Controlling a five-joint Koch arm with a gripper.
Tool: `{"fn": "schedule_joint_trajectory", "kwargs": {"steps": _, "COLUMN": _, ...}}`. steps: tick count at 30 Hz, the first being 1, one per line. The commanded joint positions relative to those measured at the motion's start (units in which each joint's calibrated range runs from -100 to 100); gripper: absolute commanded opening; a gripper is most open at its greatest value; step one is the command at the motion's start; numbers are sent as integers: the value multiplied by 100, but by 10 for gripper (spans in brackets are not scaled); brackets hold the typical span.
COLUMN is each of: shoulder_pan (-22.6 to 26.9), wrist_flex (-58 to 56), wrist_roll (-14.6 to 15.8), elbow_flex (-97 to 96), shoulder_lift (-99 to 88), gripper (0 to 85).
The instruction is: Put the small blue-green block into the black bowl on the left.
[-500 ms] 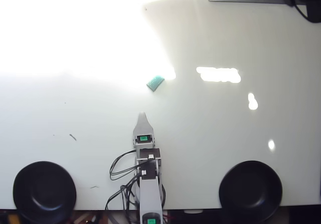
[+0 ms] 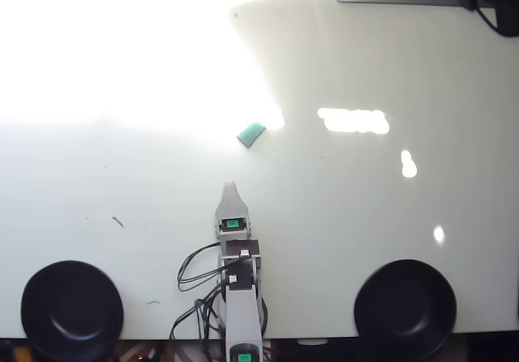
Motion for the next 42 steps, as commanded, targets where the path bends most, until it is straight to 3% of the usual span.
{"fn": "schedule_joint_trajectory", "kwargs": {"steps": 1, "shoulder_pan": 0, "wrist_flex": -3, "wrist_roll": -10, "elbow_flex": -185, "shoulder_lift": -64, "gripper": 497}}
{"fn": "schedule_joint_trajectory", "kwargs": {"steps": 19, "shoulder_pan": 63, "wrist_flex": -3, "wrist_roll": -54, "elbow_flex": -185, "shoulder_lift": -75, "gripper": 494}}
{"fn": "schedule_joint_trajectory", "kwargs": {"steps": 24, "shoulder_pan": 63, "wrist_flex": -68, "wrist_roll": -386, "elbow_flex": -185, "shoulder_lift": -85, "gripper": 488}}
{"fn": "schedule_joint_trajectory", "kwargs": {"steps": 36, "shoulder_pan": 98, "wrist_flex": -1527, "wrist_roll": -689, "elbow_flex": 1313, "shoulder_lift": -75, "gripper": 475}}
{"fn": "schedule_joint_trajectory", "kwargs": {"steps": 42, "shoulder_pan": 88, "wrist_flex": -1941, "wrist_roll": -1118, "elbow_flex": 2551, "shoulder_lift": 504, "gripper": 465}}
